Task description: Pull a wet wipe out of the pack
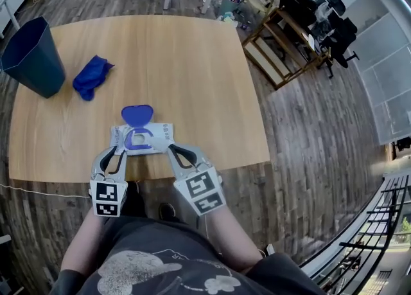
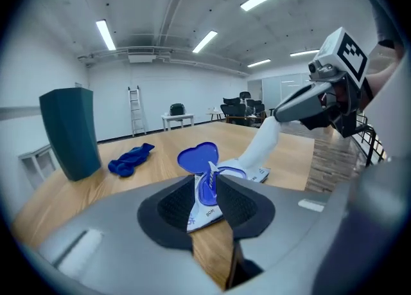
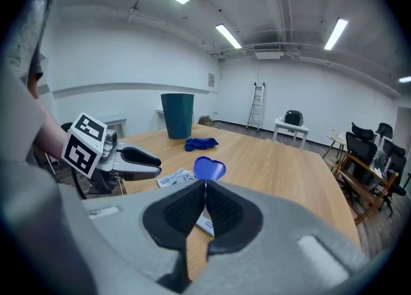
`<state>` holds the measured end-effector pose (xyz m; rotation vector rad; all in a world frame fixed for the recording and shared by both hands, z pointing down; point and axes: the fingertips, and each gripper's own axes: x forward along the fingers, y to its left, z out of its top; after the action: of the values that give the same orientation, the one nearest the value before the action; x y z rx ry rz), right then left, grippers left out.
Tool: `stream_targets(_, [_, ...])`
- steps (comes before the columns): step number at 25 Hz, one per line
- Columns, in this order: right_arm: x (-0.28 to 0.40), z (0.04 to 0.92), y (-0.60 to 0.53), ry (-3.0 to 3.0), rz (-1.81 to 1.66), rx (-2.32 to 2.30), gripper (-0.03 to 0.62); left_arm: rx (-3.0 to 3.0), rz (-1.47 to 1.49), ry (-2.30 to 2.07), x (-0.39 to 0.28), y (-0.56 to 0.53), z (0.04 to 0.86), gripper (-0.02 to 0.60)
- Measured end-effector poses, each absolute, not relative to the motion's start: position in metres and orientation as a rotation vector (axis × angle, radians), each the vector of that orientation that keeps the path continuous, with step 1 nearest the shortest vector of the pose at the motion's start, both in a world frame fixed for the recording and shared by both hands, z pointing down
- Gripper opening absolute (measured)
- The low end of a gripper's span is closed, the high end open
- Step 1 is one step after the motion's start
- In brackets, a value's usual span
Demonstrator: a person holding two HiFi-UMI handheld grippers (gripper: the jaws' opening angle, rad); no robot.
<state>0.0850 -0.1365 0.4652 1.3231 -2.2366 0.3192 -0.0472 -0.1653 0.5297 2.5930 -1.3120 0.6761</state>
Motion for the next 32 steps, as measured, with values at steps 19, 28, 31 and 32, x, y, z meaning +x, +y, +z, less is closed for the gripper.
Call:
stream_targets(19, [0.1, 0.472, -0.039, -2.364, 0.37, 1.207, 0.002, 2.456, 0.398, -1.547, -0.047, -0.053, 0.458, 0.094])
stream_targets(28, [0.067, 0.461, 0.016, -2.314, 0.336, 1.287, 0.002, 2.531, 0.334, -1.396, -0.058, 0.007, 0.456, 0.089])
stream_targets(31, [0.052, 0.458, 0.045, -2.295, 0.316, 1.306, 0.002, 2.533, 0.3, -1.395, -0.078, 0.031, 0.451, 0.087])
stream_targets(32, [0.047, 0.458, 0.055, -2.287, 0.314, 1.313, 0.002, 2.529, 0.291, -1.4, -0.086, 0.039, 0.449, 0.086])
